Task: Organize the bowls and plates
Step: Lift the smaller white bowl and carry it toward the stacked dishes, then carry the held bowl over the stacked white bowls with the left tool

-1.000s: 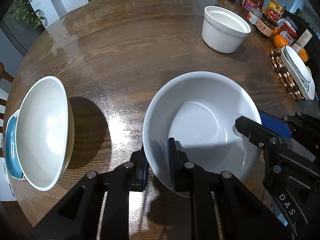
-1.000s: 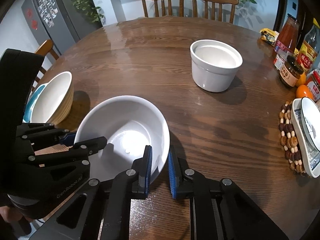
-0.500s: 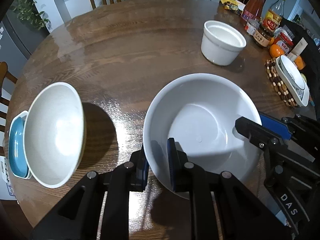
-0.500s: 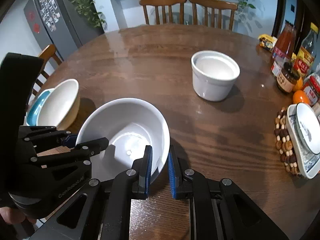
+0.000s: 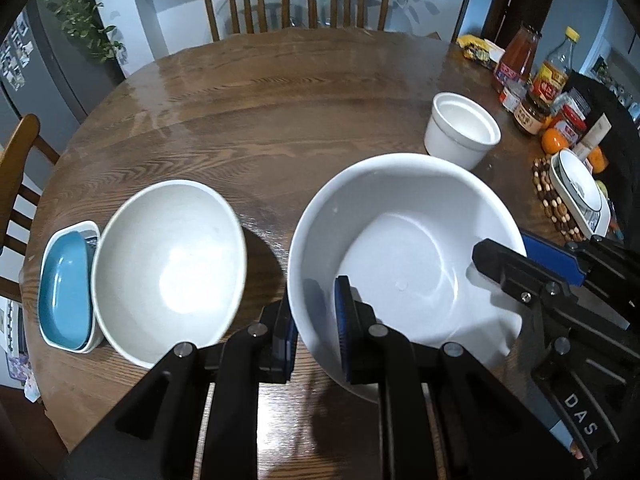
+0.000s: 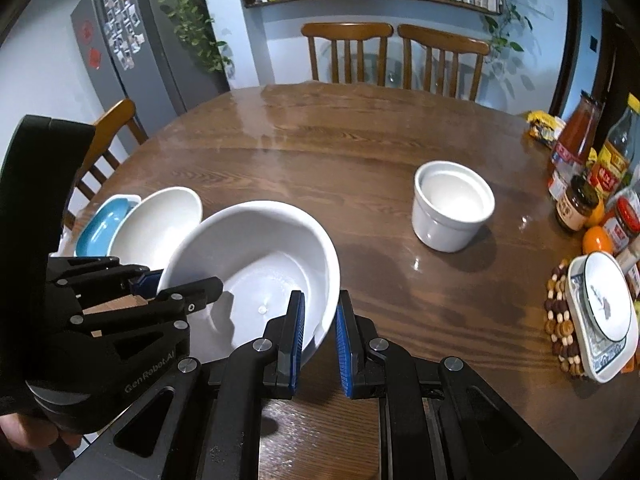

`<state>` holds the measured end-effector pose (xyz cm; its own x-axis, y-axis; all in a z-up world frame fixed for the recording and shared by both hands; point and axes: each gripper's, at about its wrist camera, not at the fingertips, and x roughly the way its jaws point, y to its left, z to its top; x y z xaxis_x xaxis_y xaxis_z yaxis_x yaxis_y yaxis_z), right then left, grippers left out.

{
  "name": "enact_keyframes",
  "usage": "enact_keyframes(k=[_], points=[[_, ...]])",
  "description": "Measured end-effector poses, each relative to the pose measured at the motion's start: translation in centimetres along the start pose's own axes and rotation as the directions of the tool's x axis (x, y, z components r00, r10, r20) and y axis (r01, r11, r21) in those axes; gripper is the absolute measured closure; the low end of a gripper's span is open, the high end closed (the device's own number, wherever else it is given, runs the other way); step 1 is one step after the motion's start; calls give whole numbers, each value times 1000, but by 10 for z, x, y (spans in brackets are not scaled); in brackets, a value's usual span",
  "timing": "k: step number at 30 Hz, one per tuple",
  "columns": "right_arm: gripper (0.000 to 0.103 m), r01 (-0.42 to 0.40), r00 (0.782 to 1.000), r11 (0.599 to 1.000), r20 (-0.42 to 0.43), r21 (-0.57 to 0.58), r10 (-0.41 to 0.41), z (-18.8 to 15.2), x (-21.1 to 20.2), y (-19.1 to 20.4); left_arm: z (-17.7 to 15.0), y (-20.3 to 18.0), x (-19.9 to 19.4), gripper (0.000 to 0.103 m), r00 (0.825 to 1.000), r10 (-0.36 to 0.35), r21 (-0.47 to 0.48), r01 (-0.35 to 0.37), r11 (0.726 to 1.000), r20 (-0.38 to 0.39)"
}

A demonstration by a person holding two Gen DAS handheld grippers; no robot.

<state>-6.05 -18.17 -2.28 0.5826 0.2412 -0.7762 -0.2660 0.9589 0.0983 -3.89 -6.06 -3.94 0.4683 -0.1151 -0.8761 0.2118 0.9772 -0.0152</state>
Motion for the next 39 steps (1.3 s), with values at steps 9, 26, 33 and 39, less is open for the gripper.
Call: enact_keyframes(k=[9, 26, 33, 39], points=[[86, -13, 1000, 999, 14, -42, 13, 8, -2, 24, -2, 22, -12, 88, 999, 15, -35, -14, 999, 29], [86, -34, 999, 993, 20, -114, 37, 24, 3, 69, -6, 72, -30, 88, 996, 41, -102, -34, 994, 73], [86, -46, 999, 989, 9, -138, 48, 29, 9, 84, -8, 90, -31, 88, 996, 55, -126, -46, 991, 74], [86, -64, 998, 986, -8, -153, 64, 32, 18, 95, -9, 105, -29, 88, 995, 70, -150, -60, 987, 64]])
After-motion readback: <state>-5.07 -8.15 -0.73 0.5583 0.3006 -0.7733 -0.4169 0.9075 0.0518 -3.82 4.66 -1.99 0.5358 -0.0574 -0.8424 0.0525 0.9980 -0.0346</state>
